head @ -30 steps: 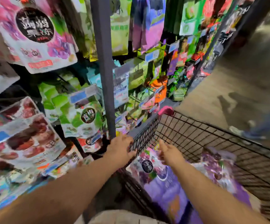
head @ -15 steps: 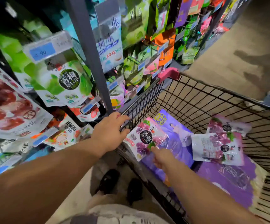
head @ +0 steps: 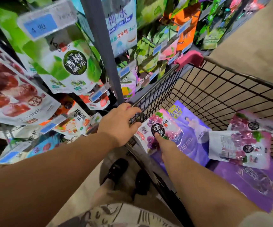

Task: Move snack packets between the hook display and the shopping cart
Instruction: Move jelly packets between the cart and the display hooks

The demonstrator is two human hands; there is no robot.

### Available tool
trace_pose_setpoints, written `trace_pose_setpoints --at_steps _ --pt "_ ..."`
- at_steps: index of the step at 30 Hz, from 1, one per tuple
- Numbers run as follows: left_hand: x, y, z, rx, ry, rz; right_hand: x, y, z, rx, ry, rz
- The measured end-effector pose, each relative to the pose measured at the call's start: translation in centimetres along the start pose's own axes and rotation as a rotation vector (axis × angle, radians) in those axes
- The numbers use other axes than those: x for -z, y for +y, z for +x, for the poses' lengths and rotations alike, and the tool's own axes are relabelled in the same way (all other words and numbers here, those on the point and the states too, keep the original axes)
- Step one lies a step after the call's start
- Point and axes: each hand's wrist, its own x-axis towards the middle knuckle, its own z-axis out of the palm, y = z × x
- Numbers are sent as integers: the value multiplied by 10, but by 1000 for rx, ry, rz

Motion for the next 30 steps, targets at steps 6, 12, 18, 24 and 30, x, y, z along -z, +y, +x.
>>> trace_pose_setpoints --at_steps 6,12,18,24,30 --pt "-1 0 1 16 -3 23 -2 -6 5 -1 0 19" --pt "-2 -2 3 2 -7 18 3 -5 29 50 117 106" --pt "2 1 1 17 -43 16 36 -30 -37 260 99 301" --pt "12 8 -2 14 -79 -12 67 -53 -76 449 -55 455" --pt "18 5 4 -15 -186 -98 50 -74 -114 558 -279 480"
